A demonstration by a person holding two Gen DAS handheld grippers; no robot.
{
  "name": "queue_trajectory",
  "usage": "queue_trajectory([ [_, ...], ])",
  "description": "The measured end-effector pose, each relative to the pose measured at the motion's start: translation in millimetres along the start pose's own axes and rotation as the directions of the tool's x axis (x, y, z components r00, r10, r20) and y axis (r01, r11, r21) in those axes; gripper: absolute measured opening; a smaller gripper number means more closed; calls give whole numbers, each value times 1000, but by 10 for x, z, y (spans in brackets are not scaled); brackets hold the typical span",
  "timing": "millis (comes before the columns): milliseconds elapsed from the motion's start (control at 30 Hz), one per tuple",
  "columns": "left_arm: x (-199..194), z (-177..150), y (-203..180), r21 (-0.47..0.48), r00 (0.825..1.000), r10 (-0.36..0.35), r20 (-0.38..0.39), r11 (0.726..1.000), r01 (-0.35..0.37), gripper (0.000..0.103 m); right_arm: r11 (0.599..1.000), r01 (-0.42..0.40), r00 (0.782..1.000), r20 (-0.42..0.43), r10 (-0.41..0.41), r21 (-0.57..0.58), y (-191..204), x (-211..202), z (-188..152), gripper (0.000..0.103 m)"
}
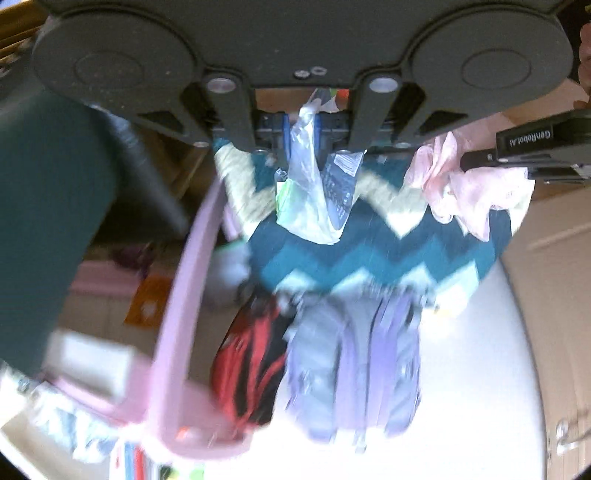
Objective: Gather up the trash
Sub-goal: 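Carry pink mesh net and clear wrapper up toward the teal trash bin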
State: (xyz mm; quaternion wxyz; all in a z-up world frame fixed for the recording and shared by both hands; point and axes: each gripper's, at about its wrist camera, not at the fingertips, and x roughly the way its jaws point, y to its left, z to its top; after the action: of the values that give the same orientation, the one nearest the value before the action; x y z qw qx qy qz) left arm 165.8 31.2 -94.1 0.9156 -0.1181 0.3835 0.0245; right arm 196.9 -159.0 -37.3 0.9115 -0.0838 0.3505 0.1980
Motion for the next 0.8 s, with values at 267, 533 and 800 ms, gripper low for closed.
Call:
queue_trajectory([
  [267, -526, 515, -618, 107, 983, -99, 154, 991, 83, 16, 996, 87, 983, 161, -87, 3, -465, -779, 417, 10],
  [533, -880, 1076, -1460, 247, 943, -235, 235, 953, 176, 16, 977, 200, 930, 300, -213, 75, -1122, -1489, 821, 10],
  [800, -1019, 1603, -2339, 342, 899, -362, 247, 900, 269, 16, 930, 320, 880, 309, -362, 180, -1960, -1826, 1015, 10],
])
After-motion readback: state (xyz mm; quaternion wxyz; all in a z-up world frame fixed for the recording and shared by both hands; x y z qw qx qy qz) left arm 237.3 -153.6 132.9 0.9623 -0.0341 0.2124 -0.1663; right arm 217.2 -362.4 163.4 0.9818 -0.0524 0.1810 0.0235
